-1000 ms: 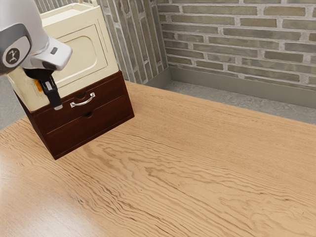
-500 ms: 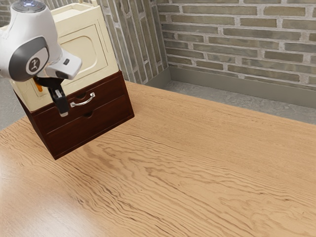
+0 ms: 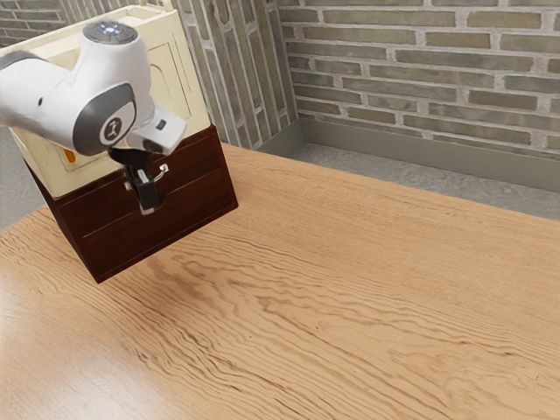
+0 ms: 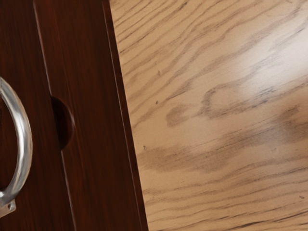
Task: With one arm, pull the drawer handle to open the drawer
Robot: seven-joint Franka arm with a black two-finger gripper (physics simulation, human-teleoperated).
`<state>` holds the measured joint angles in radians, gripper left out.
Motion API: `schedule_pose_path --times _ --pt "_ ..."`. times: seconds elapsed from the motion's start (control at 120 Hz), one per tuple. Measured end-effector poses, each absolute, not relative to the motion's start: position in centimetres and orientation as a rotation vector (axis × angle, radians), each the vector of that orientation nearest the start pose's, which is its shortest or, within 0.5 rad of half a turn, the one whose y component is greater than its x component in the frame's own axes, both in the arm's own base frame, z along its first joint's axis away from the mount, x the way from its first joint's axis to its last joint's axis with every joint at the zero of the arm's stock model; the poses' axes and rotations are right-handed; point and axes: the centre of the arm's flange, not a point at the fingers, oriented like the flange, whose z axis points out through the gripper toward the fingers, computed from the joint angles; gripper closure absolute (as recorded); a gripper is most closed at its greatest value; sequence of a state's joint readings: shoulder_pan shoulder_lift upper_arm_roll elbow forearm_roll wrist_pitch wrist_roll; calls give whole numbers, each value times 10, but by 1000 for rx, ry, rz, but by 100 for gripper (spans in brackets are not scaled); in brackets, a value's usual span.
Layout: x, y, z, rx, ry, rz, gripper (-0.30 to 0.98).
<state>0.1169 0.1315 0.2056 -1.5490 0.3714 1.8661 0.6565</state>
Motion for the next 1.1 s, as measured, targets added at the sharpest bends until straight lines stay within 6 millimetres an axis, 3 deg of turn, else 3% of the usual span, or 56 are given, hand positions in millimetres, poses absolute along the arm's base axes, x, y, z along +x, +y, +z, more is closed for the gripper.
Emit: schedule_pose_path --times 0.117,0.275,0.6,0.85,1.1 --pt "584 224 608 -2617 535 -1 0" --pt "600 224 592 -2603 552 22 0" --pt "613 234 553 -2611 563 72 0" --pt "619 241 551 -2596 559 21 0" --pt "634 241 528 -2586 582 9 0"
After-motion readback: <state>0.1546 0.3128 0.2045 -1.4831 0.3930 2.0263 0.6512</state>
